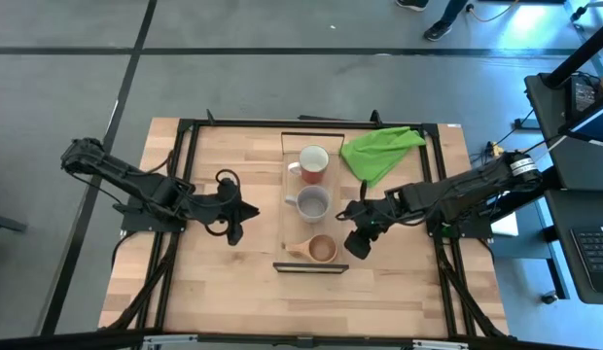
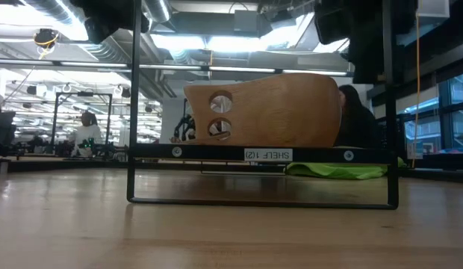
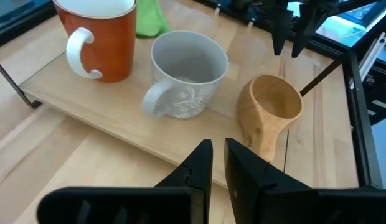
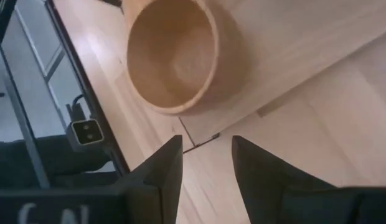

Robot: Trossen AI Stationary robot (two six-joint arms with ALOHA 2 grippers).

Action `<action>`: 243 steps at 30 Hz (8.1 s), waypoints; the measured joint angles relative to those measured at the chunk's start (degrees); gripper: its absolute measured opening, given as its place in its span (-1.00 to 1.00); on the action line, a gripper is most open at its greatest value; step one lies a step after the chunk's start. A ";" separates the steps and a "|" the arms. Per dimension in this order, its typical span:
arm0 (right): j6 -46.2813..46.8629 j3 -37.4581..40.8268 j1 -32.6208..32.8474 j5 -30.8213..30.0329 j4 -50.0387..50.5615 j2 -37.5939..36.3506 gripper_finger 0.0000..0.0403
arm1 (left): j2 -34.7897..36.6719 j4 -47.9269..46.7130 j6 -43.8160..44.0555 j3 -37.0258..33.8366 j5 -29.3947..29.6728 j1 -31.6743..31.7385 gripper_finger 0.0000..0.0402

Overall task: Stack small to large cups/mugs on shelf
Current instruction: Put the brown mug on the shelf, then return to Home Position

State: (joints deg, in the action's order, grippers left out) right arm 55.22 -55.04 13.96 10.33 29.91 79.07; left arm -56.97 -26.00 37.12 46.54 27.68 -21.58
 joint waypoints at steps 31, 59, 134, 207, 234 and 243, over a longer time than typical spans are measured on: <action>5.75 6.90 -0.01 -4.53 -13.13 0.00 -0.31 | 0.00 -0.06 1.75 0.00 0.35 0.22 -0.83; 4.49 6.86 0.60 -2.77 -12.88 5.60 -0.79 | 0.00 -0.55 2.95 0.00 -0.79 3.10 -0.82; 4.52 6.88 -0.18 -2.80 -21.51 6.75 -0.79 | -0.02 -2.27 2.61 0.00 -1.03 4.37 -0.83; -34.79 -21.39 -4.63 4.88 -17.01 -6.53 -0.75 | 19.62 44.95 -35.86 -5.75 -20.50 -1.59 -0.82; -24.94 16.14 -28.34 20.10 -44.39 -34.68 -0.76 | 42.95 28.86 -33.04 -12.49 -23.96 10.91 -0.83; -21.84 28.12 -26.65 14.85 -55.66 -43.36 -0.76 | 41.57 51.80 -28.62 -28.84 -22.65 10.91 -0.83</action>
State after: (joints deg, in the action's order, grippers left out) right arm 33.38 -26.92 -12.69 25.18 -25.75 35.71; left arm -15.40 25.80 8.50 17.70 5.03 -10.68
